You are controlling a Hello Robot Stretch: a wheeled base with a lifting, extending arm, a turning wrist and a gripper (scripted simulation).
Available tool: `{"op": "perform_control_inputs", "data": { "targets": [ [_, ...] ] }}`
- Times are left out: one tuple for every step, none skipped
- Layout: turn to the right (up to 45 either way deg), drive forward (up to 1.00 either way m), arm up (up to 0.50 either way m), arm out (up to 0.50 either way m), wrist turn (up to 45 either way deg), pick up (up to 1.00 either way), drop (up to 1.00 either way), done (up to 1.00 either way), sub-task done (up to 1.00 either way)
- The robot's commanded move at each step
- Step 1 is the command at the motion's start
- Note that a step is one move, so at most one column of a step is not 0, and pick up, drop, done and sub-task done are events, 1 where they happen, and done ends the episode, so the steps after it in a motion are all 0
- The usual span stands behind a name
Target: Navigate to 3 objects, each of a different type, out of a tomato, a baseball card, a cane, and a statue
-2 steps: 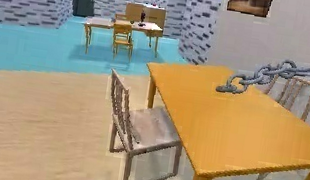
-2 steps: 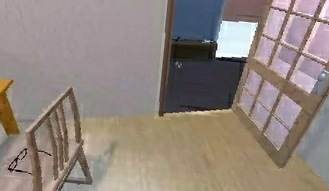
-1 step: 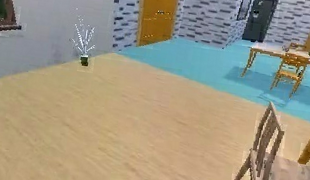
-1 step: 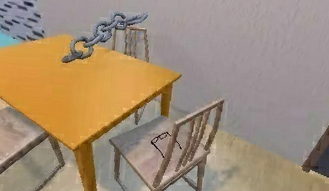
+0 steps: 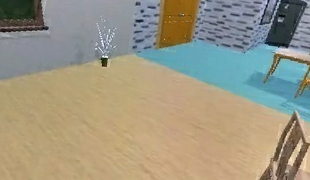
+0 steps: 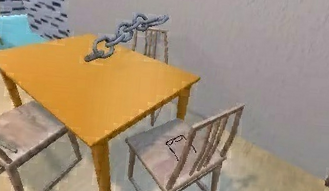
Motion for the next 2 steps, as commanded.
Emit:
{"op": "perform_control_inputs", "data": {
  "targets": [
    [0.0,0.75,0.00,0.00,0.0,0.00,0.00,0.00,0.00],
    [30.0,0.00,0.00,0.00,0.0,0.00,0.00,0.00,0.00]
  ]
}}
